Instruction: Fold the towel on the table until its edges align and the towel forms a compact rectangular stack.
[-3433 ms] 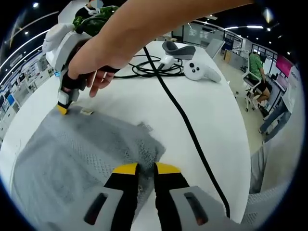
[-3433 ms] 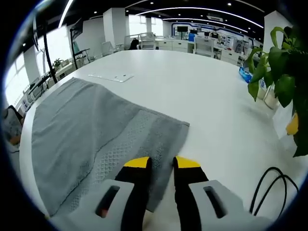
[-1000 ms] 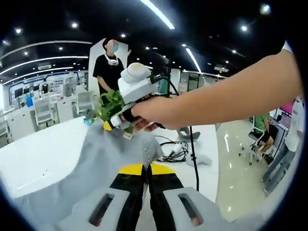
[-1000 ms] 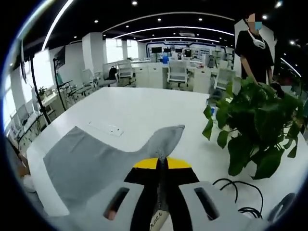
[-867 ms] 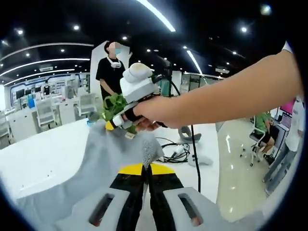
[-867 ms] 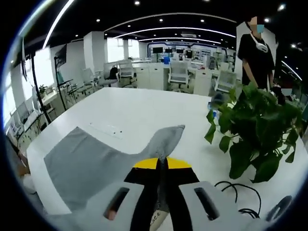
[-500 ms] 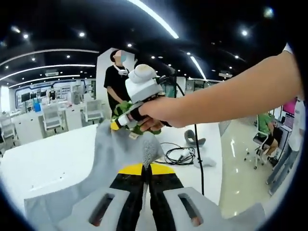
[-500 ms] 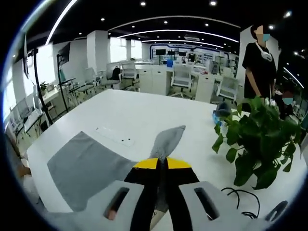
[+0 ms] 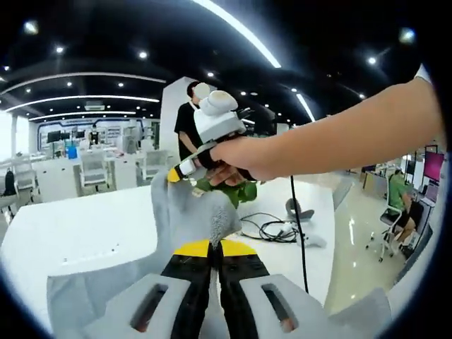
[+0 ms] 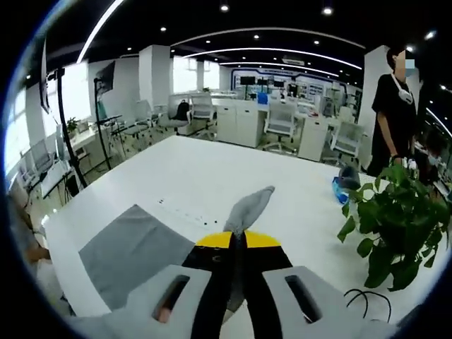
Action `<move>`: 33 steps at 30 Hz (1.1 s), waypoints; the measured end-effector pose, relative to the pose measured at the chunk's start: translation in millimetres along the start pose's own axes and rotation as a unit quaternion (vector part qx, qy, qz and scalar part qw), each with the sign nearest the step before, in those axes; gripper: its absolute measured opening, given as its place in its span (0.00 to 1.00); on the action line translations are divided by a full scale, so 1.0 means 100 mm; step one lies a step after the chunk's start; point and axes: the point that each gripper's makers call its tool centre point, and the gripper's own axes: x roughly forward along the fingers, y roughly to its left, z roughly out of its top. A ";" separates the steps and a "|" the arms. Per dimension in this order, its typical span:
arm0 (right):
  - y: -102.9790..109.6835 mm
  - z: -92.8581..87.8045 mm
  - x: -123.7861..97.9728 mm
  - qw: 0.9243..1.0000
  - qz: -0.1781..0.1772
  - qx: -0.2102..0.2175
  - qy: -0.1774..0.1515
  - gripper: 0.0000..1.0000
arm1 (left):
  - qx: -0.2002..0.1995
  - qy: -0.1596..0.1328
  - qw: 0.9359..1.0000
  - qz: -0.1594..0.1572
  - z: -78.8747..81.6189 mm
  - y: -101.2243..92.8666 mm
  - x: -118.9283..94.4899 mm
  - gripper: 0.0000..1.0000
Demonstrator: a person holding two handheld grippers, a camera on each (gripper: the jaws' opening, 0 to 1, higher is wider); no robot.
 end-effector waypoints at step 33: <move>1.52 0.21 0.67 0.995 0.094 -0.038 0.013 0.02 | -0.053 0.006 0.993 0.109 -0.51 0.89 -0.97 0.03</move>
